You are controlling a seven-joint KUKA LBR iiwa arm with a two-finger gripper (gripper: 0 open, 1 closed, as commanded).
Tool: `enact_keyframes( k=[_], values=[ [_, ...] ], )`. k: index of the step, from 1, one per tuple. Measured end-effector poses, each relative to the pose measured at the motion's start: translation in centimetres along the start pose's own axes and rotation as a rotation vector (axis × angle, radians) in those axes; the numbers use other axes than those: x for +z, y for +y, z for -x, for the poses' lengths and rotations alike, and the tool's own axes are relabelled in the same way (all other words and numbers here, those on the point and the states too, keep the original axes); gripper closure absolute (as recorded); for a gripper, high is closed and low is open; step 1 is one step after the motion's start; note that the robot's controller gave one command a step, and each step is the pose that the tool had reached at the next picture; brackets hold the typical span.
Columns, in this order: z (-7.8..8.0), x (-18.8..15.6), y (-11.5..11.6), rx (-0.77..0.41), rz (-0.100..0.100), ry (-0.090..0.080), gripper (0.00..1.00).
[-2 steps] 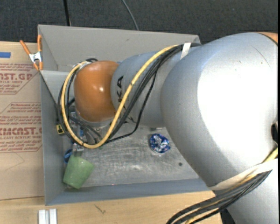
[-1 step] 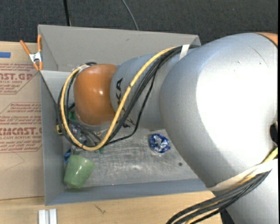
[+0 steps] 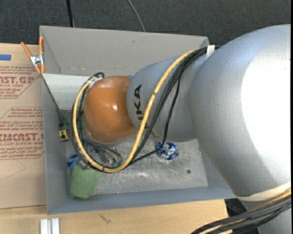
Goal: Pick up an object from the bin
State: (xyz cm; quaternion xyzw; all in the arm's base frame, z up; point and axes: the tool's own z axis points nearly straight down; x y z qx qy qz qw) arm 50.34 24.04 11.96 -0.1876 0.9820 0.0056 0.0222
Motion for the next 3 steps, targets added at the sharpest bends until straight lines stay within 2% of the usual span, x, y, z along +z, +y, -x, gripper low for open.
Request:
enact_keyframes(
  k=[1, 2, 3],
  values=[
    [-0.8, -9.2, -5.1, -0.288, 0.002, 0.038, 1.00],
    [-3.2, -5.1, -5.1, -0.110, 0.001, 0.048, 1.00],
    [-5.5, -12.9, -9.2, -0.231, 0.000, 0.039, 1.00]
  ],
)
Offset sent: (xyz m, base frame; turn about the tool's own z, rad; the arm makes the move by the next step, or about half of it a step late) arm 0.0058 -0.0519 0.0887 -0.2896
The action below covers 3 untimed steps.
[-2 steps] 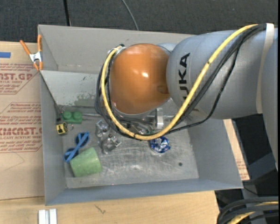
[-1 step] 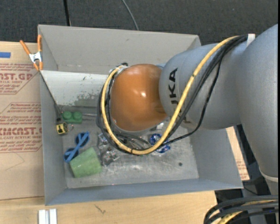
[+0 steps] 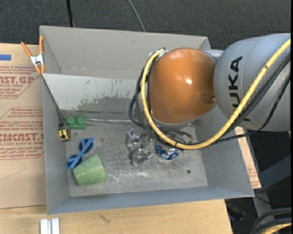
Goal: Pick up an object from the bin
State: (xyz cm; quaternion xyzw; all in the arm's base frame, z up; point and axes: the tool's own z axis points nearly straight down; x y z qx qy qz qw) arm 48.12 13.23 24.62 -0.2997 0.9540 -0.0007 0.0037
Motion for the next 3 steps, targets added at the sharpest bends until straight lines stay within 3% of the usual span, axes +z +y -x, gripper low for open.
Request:
enact_keyframes(
  k=[1, 2, 3],
  values=[
    [0.0, 0.3, 0.2, -0.003, 0.004, 0.005, 0.00],
    [8.1, 7.9, 8.8, 0.028, 0.008, 0.006, 0.00],
    [9.2, 17.1, 4.9, 0.002, 0.006, 0.005, 0.00]
  ],
)
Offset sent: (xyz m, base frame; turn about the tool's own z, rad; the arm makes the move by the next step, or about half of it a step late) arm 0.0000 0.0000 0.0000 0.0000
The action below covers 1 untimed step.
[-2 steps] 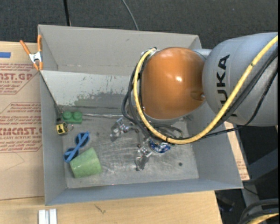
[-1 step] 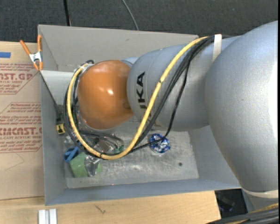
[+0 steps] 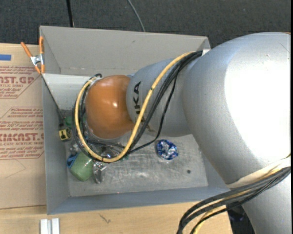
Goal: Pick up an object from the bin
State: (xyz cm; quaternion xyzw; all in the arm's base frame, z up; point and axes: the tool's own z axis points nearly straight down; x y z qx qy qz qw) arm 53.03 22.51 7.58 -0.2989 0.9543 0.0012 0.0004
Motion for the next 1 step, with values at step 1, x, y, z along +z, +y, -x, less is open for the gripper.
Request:
enact_keyframes(
  k=[1],
  values=[
    [0.10, -0.50, 0.07, -0.001, -0.001, -0.002, 1.00]
  ],
)
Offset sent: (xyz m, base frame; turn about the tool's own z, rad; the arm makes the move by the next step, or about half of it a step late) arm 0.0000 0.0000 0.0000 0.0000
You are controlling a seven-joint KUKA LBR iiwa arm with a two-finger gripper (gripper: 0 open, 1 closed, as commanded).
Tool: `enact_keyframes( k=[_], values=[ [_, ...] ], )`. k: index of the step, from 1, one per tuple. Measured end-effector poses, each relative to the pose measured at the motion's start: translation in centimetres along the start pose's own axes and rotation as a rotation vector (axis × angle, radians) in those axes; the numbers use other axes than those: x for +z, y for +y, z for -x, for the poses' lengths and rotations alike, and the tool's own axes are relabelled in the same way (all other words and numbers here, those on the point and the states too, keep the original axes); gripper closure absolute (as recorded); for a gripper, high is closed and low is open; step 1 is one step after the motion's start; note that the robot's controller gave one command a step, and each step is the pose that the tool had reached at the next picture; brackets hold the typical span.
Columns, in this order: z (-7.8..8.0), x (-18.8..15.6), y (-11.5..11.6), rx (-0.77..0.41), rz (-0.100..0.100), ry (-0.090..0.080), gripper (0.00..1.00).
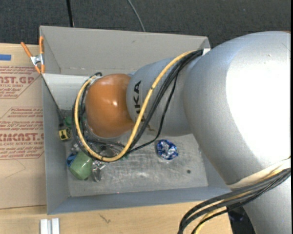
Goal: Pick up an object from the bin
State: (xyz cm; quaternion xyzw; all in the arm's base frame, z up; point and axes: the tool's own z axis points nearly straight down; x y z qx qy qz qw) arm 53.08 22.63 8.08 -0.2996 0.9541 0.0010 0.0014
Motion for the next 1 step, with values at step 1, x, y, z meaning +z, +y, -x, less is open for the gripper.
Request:
enact_keyframes(
  k=[1],
  values=[
    [-1.79, -16.68, -0.77, -0.103, -0.004, -0.007, 1.00]
  ],
)
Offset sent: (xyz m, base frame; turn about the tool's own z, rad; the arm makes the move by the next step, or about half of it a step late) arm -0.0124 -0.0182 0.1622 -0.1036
